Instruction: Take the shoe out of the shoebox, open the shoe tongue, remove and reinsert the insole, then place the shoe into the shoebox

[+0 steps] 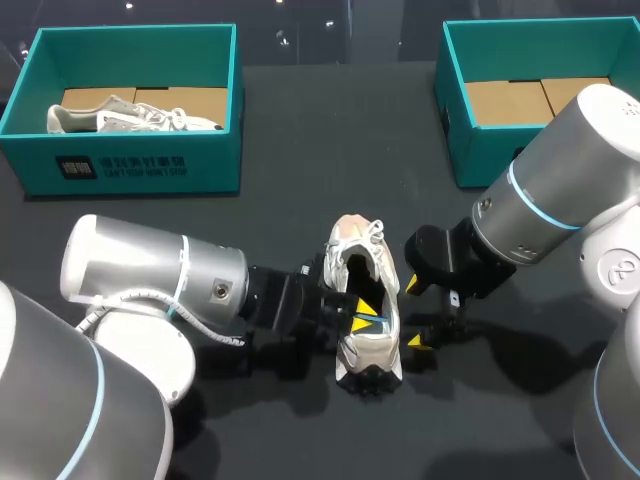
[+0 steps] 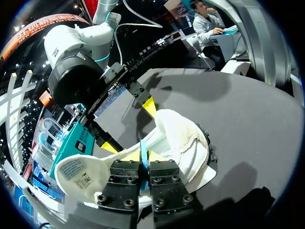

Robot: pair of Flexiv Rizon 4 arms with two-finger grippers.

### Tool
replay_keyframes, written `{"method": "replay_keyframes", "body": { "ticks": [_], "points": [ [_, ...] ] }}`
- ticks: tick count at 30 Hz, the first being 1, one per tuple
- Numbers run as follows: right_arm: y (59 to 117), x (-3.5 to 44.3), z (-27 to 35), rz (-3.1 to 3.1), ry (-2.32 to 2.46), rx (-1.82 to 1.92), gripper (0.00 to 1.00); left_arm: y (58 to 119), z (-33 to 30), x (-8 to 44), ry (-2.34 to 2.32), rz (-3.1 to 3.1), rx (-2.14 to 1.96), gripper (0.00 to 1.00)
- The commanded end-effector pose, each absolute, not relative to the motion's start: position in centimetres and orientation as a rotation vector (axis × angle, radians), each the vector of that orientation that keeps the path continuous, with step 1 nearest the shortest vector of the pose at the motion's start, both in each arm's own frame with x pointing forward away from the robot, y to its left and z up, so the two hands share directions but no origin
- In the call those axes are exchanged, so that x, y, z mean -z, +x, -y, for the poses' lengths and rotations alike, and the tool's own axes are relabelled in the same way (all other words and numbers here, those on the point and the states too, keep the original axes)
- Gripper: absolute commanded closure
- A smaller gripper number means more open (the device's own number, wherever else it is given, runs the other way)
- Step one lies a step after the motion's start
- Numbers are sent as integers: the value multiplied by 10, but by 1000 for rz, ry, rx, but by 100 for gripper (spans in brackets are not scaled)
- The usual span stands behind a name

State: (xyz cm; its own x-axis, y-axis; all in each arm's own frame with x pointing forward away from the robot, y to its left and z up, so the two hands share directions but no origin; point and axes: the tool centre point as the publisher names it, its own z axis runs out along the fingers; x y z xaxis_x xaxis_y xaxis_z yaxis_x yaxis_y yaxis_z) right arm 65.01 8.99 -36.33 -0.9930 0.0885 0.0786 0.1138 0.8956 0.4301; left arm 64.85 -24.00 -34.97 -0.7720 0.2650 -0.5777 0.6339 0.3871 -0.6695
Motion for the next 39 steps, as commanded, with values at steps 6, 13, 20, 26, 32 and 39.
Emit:
{"method": "replay_keyframes", "body": {
  "ticks": [6,13,20,26,32,39],
  "points": [
    [648,363,-90,3008,-163,684,0,647,231,334,763,-2281,1408,82],
    [648,363,-90,3008,-163,684,0,644,223,324,783,-2345,1450,75],
    [651,347,-62,2982,-181,694,0,643,213,320,871,-2412,1398,72],
    [653,333,-35,2985,-191,661,0,643,200,318,933,-2465,1347,69],
    [654,320,-11,2996,-173,675,0,645,186,307,1006,-2491,1308,67],
    [656,319,2,2973,-130,683,0,648,165,288,1147,-2518,1275,67]
  ]
}}
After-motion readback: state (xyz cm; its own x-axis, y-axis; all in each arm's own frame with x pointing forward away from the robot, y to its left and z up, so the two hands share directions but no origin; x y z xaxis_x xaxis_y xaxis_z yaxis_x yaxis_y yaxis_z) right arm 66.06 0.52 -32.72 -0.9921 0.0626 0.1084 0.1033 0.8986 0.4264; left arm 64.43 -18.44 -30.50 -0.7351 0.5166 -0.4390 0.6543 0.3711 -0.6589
